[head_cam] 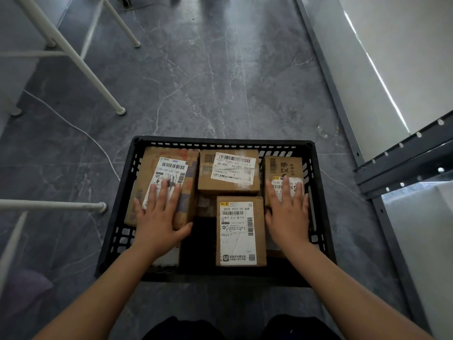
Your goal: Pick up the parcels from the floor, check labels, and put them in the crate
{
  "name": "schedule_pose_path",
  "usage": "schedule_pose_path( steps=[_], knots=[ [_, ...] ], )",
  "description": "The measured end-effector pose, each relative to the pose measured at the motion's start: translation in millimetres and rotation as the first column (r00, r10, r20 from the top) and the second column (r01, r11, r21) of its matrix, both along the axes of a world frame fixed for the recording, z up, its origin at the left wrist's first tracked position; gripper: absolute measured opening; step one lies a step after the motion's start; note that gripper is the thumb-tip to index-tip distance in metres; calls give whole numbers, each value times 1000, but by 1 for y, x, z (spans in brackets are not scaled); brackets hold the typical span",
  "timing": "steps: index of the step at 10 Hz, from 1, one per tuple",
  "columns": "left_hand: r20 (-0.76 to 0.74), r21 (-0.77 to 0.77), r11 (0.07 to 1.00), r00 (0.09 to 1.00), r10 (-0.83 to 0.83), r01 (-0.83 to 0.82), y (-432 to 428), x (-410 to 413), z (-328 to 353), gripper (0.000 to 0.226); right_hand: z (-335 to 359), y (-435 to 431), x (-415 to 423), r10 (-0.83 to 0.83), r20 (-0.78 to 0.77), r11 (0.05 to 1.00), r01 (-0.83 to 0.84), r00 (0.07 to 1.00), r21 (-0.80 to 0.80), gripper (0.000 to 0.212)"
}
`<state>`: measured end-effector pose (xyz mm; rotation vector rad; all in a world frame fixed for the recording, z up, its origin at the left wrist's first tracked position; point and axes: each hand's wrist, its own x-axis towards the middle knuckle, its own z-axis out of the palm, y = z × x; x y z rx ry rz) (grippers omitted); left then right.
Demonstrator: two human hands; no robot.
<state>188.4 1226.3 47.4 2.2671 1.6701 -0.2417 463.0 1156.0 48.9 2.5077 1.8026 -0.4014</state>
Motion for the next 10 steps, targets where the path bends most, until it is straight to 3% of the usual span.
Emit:
schedule_pose_path(
  steps=[2,3,4,5,7,10],
  knots=[
    [56,-28,1000,998,11,-9,4,13,3,105,6,-2,2,20,-81,1000,-19,997,14,74],
    [170,80,995,985,38,-52,8,1,14,91,13,-9,12,-3,-100,988,18,995,155,72],
    [198,201,931,943,267,-306,11,-20,18,74,13,-23,22,-128,-41,970,134,991,201,73],
    [152,127,833,840,520,-538,11,-32,17,71,10,-27,27,-217,8,971,215,976,109,69],
    [182,92,780,781,598,-619,15,-24,19,68,12,-10,32,-243,-40,961,246,969,130,63],
    [167,52,754,750,640,-655,6,-7,21,76,12,0,46,-209,42,968,201,977,149,63]
  ],
)
